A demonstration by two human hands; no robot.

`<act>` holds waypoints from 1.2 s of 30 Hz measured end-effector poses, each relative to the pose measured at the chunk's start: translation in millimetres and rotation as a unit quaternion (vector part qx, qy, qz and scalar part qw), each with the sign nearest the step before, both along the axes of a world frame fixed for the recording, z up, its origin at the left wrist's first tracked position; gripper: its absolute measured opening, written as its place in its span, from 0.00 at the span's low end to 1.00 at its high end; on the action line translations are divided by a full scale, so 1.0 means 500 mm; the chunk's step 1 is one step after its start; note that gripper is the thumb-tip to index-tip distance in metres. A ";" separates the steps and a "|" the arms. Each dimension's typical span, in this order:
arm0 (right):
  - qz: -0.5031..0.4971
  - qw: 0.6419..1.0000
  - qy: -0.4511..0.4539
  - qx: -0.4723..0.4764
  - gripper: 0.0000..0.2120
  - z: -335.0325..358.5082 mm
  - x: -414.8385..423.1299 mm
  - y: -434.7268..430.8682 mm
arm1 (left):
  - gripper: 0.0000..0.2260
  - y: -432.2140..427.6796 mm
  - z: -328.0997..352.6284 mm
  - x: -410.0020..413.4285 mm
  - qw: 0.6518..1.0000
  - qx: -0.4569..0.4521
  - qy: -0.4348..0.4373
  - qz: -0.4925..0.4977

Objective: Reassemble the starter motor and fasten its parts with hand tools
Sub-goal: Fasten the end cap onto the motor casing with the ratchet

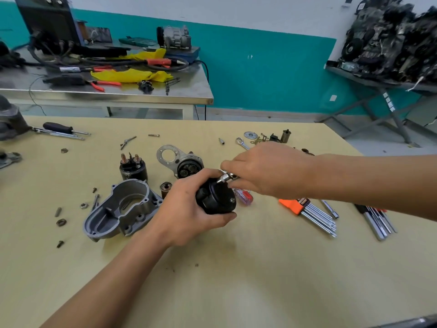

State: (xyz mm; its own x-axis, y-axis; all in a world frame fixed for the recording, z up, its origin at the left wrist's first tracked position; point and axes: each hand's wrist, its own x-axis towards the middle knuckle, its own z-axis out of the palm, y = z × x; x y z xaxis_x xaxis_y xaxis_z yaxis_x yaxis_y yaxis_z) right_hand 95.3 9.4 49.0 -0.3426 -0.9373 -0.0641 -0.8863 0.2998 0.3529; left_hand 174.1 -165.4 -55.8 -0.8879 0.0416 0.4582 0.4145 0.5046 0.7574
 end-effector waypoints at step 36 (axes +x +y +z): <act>-0.172 0.883 -0.365 -0.238 0.17 -0.017 0.006 -0.025 | 0.24 0.000 -0.003 0.000 0.999 0.030 0.005 0.015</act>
State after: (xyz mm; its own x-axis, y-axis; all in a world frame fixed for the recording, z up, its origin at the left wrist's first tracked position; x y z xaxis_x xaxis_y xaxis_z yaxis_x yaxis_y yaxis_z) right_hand 98.4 -2.9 40.5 -0.6432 -0.7656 -0.0122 -0.6529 0.5566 -0.5136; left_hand 173.8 -165.3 -57.1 -0.8833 -0.0128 0.4686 0.4079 0.4716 0.7818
